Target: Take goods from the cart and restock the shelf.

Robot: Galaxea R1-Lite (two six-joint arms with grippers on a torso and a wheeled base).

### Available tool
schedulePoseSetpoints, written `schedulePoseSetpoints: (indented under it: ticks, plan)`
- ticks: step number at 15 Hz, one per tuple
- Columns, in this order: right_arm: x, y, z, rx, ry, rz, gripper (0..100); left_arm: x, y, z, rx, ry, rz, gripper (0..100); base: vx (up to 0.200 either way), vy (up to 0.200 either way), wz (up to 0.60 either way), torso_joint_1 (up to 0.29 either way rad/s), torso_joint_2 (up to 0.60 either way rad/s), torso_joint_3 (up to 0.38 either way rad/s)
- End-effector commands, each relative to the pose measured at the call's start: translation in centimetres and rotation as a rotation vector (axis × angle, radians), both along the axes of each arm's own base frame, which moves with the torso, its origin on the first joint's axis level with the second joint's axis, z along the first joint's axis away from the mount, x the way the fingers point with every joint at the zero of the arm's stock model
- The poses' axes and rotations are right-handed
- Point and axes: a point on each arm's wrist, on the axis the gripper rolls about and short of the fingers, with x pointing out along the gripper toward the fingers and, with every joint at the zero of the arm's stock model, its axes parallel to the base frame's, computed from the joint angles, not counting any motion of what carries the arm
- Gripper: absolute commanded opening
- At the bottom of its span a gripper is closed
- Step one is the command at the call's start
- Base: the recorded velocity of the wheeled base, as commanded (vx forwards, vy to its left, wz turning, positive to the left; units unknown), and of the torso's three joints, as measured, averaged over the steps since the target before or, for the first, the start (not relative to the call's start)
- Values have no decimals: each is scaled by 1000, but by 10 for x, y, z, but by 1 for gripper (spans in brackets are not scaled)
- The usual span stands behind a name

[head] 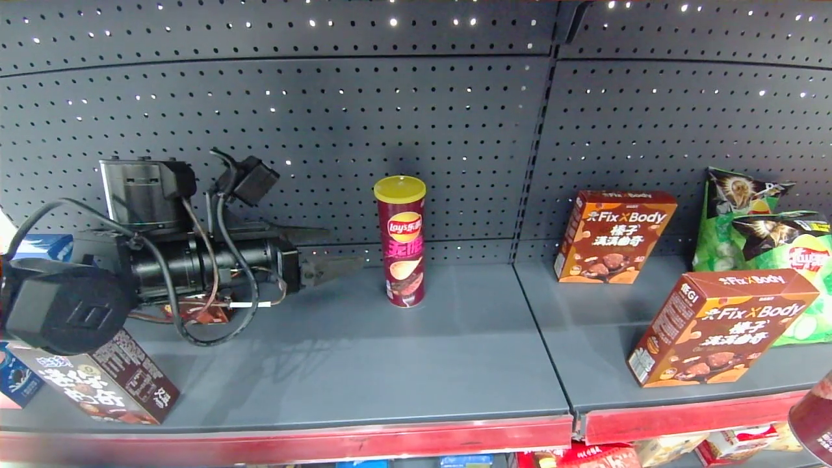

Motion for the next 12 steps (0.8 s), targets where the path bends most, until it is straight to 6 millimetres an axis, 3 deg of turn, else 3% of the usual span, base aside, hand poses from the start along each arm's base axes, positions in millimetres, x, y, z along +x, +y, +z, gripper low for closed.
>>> schedulePoseSetpoints:
  ticks: [1, 9, 12]
  plan:
    - [0, 0, 0, 0, 1, 1, 0, 15, -3, -7, -2, 14, -19, 100, 0, 0, 0, 0, 0, 0]
    - [2, 0, -1, 1, 9, 4, 0, 58, -16, -39, -41, -82, -120, 100, 0, 0, 0, 0, 0, 0]
    - [1, 0, 0, 1, 4, 4, 0, 62, -24, -49, -46, -73, -148, 100, 0, 0, 0, 0, 0, 0]
